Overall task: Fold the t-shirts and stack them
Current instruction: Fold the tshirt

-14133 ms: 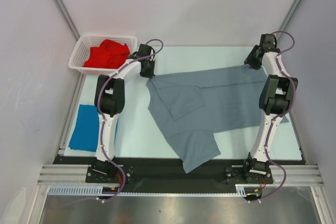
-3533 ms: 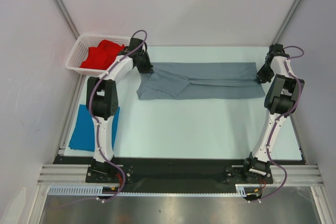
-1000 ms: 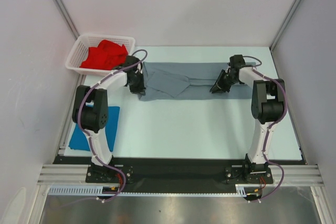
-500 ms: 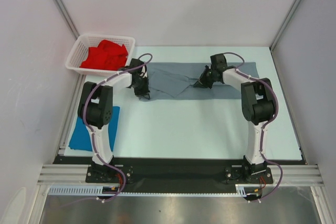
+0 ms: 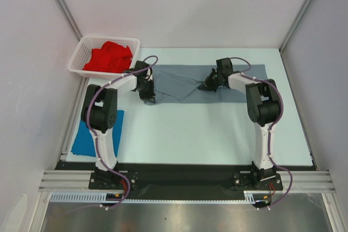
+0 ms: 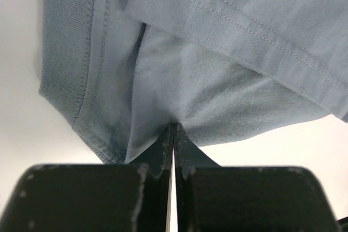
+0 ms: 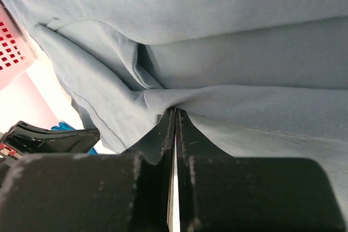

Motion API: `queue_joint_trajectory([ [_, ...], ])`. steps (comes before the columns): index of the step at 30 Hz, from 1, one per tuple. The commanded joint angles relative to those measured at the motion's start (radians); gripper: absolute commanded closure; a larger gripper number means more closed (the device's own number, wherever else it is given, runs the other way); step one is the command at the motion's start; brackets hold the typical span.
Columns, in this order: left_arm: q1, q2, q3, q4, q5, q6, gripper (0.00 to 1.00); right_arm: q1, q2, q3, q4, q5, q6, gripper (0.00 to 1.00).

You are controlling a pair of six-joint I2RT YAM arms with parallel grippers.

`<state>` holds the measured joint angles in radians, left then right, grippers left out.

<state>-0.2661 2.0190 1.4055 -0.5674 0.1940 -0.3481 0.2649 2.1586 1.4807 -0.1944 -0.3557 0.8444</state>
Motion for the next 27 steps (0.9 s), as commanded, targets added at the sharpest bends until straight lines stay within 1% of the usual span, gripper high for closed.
queue_joint_trajectory([
  [1, 0.001, -0.005, 0.012, 0.014, 0.016, 0.009, 0.99, 0.011, 0.009, 0.016, 0.079, 0.027, 0.028, 1.00],
  [5, 0.001, -0.008, -0.003, 0.018, 0.019, 0.008, 0.99, 0.007, 0.033, 0.041, 0.098, 0.044, 0.024, 1.00],
  [14, 0.001, -0.042, -0.023, 0.017, 0.015, 0.009, 1.00, -0.016, 0.118, 0.168, 0.067, 0.027, 0.007, 1.00],
  [20, 0.001, -0.049, -0.046, 0.026, 0.021, 0.006, 1.00, -0.042, 0.110, 0.187, 0.047, 0.017, -0.001, 1.00],
  [23, 0.001, -0.060, -0.051, 0.034, 0.024, 0.003, 1.00, -0.047, 0.093, 0.199, 0.009, 0.000, -0.040, 1.00],
  [25, 0.001, -0.063, -0.043, 0.034, 0.024, 0.003, 1.00, -0.046, 0.058, 0.190, -0.013, -0.020, -0.063, 1.00],
  [27, 0.001, -0.063, -0.036, 0.031, 0.031, 0.003, 1.00, -0.044, 0.026, 0.141, -0.017, -0.031, -0.065, 1.00],
])
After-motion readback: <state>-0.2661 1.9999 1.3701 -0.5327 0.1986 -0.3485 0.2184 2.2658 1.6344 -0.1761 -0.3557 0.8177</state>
